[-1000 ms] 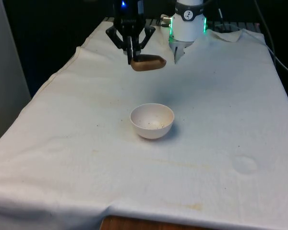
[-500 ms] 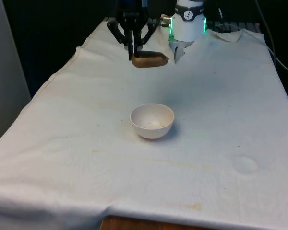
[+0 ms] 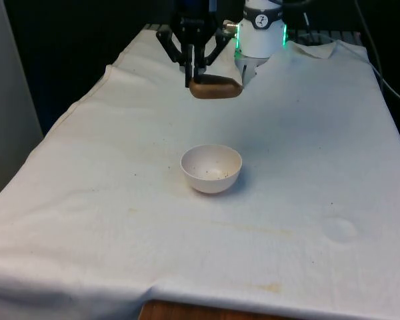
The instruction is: Pour the coffee beans from the cup into the bowl.
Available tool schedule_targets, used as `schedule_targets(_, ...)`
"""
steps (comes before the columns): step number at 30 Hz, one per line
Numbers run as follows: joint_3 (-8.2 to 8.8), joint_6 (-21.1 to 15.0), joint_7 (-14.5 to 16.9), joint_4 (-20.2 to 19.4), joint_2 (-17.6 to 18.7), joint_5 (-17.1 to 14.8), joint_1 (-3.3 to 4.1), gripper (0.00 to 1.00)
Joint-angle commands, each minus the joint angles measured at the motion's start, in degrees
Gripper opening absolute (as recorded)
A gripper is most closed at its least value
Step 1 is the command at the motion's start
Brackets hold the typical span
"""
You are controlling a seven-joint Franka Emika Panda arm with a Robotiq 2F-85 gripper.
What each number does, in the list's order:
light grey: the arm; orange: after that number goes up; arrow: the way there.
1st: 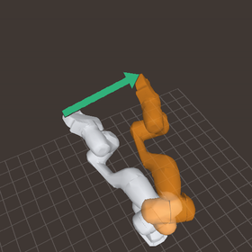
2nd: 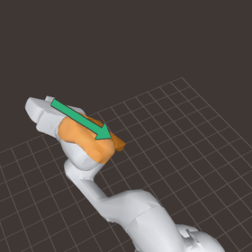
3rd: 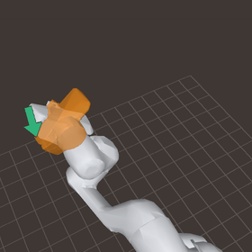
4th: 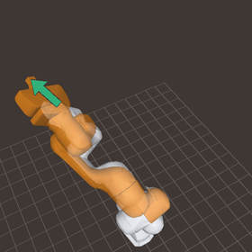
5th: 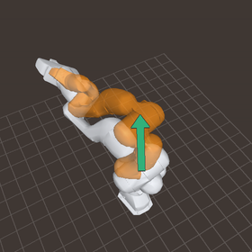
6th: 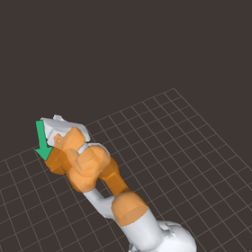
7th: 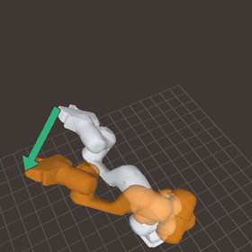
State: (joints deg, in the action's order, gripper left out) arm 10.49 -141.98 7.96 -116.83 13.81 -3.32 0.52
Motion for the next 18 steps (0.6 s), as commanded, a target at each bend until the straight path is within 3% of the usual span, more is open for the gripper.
schedule_targets(1, 0.29, -0.11, -1.38, 0.46, 0.46, 1.43, 0.52, 0.00)
schedule_targets(2, 0.23, -0.11, -1.78, 0.69, 0.63, 1.89, 0.57, 0.00)
schedule_targets(3, -0.29, 0.00, -0.97, 0.46, 0.40, 1.03, 0.17, 0.00)
schedule_targets(4, 0.00, -0.11, -2.75, 1.09, 0.92, 2.92, 0.74, 0.00)
schedule_targets(11, -0.80, 0.06, -6.13, 2.69, 2.01, 6.88, 1.15, 0.00)
schedule_targets(12, -1.20, 0.00, -5.04, 2.23, 1.66, 5.61, 0.63, 0.00)
schedule_targets(13, -0.92, 0.06, -6.70, 2.92, 2.23, 7.56, 1.20, 0.00)
schedule_targets(18, -1.43, 0.29, -9.45, 4.47, 3.32, 11.12, 1.38, 0.00)
